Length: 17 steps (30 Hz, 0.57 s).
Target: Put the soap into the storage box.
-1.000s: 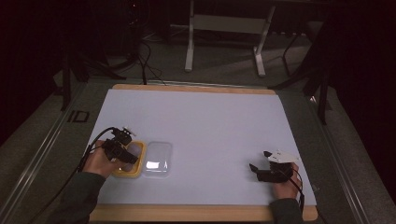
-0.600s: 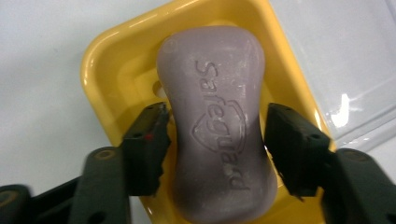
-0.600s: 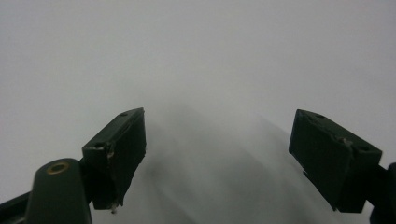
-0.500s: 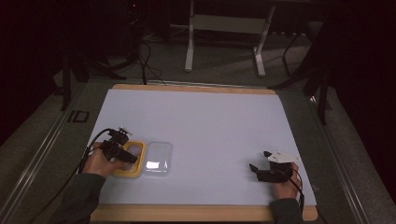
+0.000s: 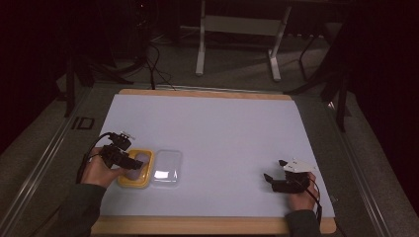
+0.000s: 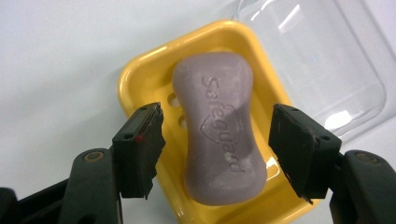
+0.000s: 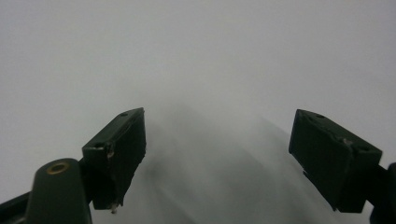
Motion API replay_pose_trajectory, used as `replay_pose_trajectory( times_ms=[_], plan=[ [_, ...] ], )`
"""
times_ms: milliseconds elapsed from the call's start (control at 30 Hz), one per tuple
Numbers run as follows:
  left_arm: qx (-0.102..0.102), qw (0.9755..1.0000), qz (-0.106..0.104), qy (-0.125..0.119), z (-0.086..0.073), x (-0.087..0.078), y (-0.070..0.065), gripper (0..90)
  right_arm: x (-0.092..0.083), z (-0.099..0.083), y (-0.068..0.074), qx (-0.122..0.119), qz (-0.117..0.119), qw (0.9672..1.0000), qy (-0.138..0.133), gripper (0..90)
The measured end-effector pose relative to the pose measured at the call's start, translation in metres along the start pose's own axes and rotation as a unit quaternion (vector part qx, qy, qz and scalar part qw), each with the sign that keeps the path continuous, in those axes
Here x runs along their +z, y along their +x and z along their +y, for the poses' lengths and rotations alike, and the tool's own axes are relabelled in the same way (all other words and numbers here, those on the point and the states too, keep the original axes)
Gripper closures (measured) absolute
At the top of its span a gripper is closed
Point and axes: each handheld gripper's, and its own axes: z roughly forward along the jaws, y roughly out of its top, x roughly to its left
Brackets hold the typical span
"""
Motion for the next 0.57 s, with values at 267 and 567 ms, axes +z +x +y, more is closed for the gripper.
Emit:
replay_pose_trajectory(
  times_ms=[267, 567],
  plan=[
    [0.017, 0.9998, 0.000, -0.009, 0.002, -0.005, -0.006, 35.6, 0.000, 0.000, 0.000, 0.001, 0.001, 1.0000, -0.001, 18.5],
    [0.049, 0.9987, 0.002, -0.016, 0.008, -0.006, -0.023, 35.5, 0.000, 0.000, 0.000, 0.003, 0.001, 1.0000, 0.000, 18.5]
  ],
)
